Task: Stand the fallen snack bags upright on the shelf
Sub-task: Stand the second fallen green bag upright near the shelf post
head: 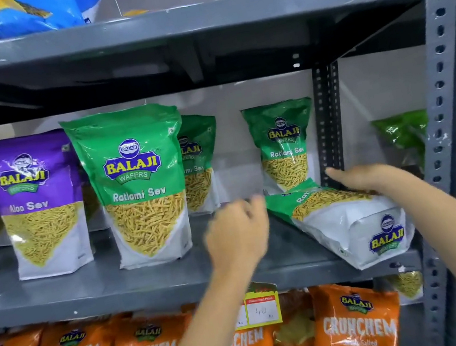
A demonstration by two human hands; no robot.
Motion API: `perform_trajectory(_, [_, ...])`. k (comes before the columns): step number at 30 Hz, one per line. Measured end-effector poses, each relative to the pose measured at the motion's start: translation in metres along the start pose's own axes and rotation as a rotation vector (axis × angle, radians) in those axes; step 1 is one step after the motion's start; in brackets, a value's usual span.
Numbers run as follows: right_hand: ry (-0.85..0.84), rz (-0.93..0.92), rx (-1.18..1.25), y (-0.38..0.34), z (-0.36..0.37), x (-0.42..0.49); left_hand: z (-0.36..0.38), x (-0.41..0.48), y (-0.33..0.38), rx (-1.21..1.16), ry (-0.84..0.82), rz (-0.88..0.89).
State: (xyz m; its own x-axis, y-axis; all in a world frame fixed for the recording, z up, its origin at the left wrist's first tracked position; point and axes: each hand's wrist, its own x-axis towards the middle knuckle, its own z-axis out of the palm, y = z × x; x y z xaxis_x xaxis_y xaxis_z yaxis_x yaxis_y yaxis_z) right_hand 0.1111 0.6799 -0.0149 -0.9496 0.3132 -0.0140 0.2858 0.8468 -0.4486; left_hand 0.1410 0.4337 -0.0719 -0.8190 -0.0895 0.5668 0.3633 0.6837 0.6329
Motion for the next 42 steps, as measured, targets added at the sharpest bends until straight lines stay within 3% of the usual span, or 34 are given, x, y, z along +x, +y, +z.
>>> perform_trajectory(2, [-0.066, -0.076, -0.061, 0.008, 0.000, 0.008, 0.026, -0.002, 0.022, 0.019, -0.477, -0.230])
perform_trajectory(3, [-0.082, -0.084, -0.074, 0.013, 0.001, 0.016, 0.035, -0.001, 0.030, 0.013, -0.600, -0.258])
perform_trajectory(5, [-0.103, -0.064, -0.051, 0.015, 0.001, 0.020, 0.048, -0.002, 0.044, 0.005, -0.672, -0.227])
perform_trajectory(11, [-0.074, 0.012, 0.135, 0.006, 0.003, 0.009, 0.074, -0.007, 0.047, -0.074, -0.575, -0.230])
perform_trajectory(15, [0.155, 0.007, 0.343, -0.003, 0.005, 0.003, 0.069, 0.001, 0.051, -0.486, -0.453, -0.338])
perform_trajectory(19, [0.328, -0.070, 0.743, -0.024, 0.011, -0.014, 0.051, 0.010, 0.055, -0.553, -0.190, -0.343])
perform_trajectory(24, [0.613, -0.274, 0.939, -0.043, 0.034, -0.056, 0.027, -0.002, 0.061, -0.644, 0.001, -0.230])
perform_trajectory(33, [0.665, -0.337, 1.051, -0.049, 0.057, -0.067, 0.023, -0.008, 0.044, -0.698, 0.027, -0.094])
perform_trajectory(38, [0.750, -0.359, 1.057, -0.053, 0.076, -0.042, 0.039, 0.019, 0.023, -0.750, -0.073, -0.060])
perform_trajectory(42, [0.711, -0.348, 1.078, -0.050, 0.093, -0.020, 0.048, 0.035, 0.005, -0.806, -0.212, -0.088])
